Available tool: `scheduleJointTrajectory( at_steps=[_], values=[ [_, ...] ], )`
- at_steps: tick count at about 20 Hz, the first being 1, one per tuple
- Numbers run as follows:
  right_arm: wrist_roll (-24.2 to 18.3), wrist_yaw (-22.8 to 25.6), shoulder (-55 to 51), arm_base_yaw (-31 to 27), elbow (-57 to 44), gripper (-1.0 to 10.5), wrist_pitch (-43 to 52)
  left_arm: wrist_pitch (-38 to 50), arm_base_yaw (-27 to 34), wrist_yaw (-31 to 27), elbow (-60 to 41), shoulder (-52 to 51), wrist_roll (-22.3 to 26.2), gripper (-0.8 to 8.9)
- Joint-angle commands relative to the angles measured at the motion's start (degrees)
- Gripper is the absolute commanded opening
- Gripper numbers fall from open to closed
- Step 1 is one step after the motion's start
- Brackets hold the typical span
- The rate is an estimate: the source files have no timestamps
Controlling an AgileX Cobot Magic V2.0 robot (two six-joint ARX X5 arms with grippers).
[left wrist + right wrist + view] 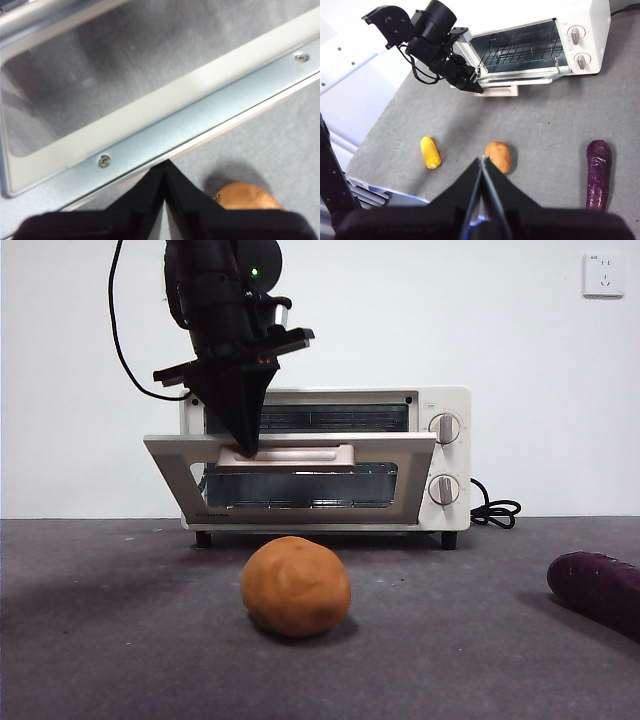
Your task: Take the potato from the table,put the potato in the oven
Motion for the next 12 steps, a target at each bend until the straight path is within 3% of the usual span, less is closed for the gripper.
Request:
scheduleJointTrajectory(
  at_steps=[1,12],
  values=[
    [0.17,-0.17,-0.33,0.04,0.15,0.0,-1.14,3.89,-0.04,-2.34,-2.05,2.25,-0.48,-0.06],
    [-0.24,-0.17,-0.33,0.04,0.15,0.0,-1.14,8.11,-1.25,-2.34,-11.76,2.25,-1.05,-0.06]
  ],
)
